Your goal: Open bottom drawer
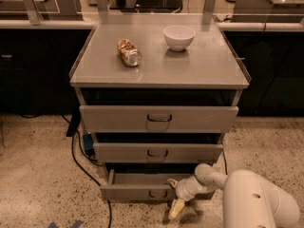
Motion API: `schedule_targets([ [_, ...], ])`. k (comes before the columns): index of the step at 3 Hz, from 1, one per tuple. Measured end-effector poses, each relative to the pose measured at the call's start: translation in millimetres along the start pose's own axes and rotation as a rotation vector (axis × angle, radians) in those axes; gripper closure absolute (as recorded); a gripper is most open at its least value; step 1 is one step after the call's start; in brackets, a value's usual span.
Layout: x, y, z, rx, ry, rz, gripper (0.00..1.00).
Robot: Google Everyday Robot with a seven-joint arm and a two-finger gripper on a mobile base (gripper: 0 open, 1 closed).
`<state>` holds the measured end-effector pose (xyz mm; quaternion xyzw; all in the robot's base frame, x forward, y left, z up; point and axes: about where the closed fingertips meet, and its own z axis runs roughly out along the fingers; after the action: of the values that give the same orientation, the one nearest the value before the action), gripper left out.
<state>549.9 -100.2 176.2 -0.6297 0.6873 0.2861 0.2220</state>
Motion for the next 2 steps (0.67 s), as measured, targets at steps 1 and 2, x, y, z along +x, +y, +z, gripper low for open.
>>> schedule_targets([
  [1,3.3,20.7,2.2,-0.039,-0.016,0.009,0.00],
  [2,0.3,21.5,-1.3,-0.040,-0.016,0.009,0.00],
])
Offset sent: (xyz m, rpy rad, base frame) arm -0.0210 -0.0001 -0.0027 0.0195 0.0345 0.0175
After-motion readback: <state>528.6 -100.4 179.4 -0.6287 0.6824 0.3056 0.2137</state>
